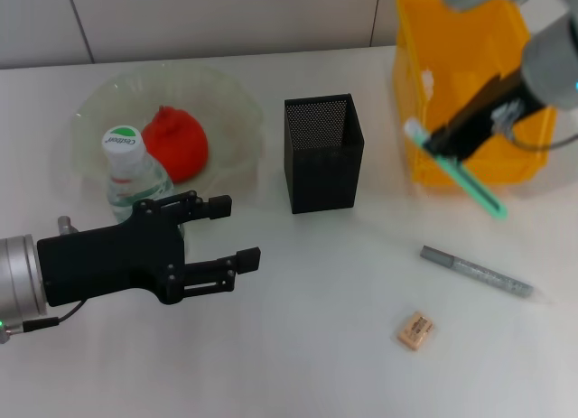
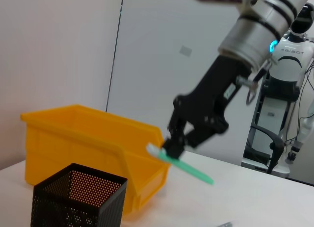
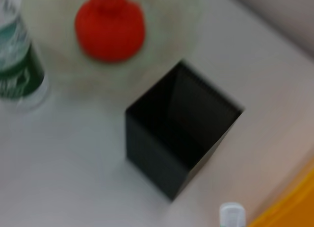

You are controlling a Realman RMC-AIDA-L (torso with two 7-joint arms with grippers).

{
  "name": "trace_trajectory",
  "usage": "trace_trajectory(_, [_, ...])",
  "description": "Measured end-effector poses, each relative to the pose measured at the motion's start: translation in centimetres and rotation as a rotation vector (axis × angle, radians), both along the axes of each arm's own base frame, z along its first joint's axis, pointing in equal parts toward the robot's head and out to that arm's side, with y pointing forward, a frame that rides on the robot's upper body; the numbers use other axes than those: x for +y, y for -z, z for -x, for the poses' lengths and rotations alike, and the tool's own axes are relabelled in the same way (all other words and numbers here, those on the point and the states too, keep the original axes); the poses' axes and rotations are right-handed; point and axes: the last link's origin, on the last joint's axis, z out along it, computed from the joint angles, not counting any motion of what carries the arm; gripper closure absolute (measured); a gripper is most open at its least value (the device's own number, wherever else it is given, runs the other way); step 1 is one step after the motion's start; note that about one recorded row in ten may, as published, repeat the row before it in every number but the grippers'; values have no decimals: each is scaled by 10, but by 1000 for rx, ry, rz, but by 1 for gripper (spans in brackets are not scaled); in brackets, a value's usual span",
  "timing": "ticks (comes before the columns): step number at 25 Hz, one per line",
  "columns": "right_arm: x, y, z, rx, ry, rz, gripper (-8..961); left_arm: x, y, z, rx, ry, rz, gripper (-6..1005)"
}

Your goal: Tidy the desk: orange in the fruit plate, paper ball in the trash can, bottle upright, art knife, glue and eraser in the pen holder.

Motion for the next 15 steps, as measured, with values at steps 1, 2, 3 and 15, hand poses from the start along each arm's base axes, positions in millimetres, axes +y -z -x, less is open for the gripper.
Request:
trace_trajectory(1, [0, -6, 4, 12, -17, -29, 858, 0, 0, 0, 0, 0, 0, 209])
trace_trajectory(2, [0, -12, 7, 25, -37, -58, 858, 0, 0, 0, 0, 0, 1, 209])
trace_trajectory(3, [0, -18, 11, 37, -59, -88, 858, 0, 0, -1, -1, 1, 1, 209])
trace_trajectory(15, [2, -38, 32, 315, -325, -285, 857, 1, 2, -4, -5, 10, 6, 209])
